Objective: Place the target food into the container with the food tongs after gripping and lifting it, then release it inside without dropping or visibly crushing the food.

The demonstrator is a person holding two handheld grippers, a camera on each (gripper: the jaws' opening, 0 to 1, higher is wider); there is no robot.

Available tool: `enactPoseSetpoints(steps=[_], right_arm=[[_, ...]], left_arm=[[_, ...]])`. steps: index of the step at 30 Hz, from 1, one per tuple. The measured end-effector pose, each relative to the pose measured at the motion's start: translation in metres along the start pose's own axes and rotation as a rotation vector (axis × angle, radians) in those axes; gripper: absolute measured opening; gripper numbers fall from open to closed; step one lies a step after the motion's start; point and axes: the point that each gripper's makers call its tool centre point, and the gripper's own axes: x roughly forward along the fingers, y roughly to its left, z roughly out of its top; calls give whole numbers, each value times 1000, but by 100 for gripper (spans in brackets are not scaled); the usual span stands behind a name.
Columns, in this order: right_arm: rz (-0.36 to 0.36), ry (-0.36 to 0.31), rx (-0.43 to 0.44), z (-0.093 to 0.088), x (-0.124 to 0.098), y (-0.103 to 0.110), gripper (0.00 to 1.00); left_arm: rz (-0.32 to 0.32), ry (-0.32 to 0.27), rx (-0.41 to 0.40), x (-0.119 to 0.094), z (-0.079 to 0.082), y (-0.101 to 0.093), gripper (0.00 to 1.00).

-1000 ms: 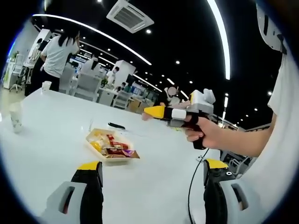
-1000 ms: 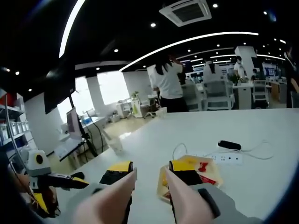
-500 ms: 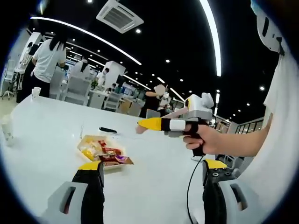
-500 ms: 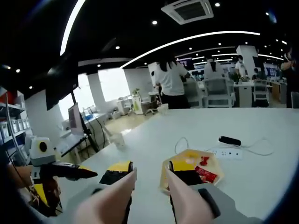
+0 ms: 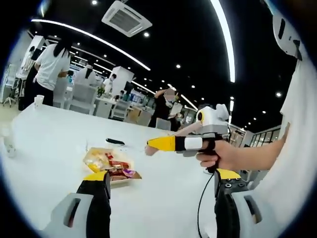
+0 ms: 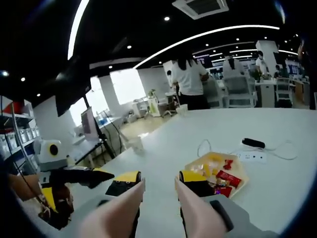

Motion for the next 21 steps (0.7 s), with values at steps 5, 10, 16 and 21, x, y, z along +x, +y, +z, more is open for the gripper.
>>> enactPoseSetpoints(steps=[5,10,16,21], right_arm=[[56,-14,79,-6,1,9,30],[94,-17,63,-8,1,22,30],[83,-15,70,-8,0,19,30],[96,-13,67,-7,-4,20,30]], left_arm=[[10,15,-3,-3,-10,8,85],[2,-5,-8,-6,-1,5,84],[7,-29,-16,-6,6,6,87],[-4,-52,-42,-7,8,4,85]])
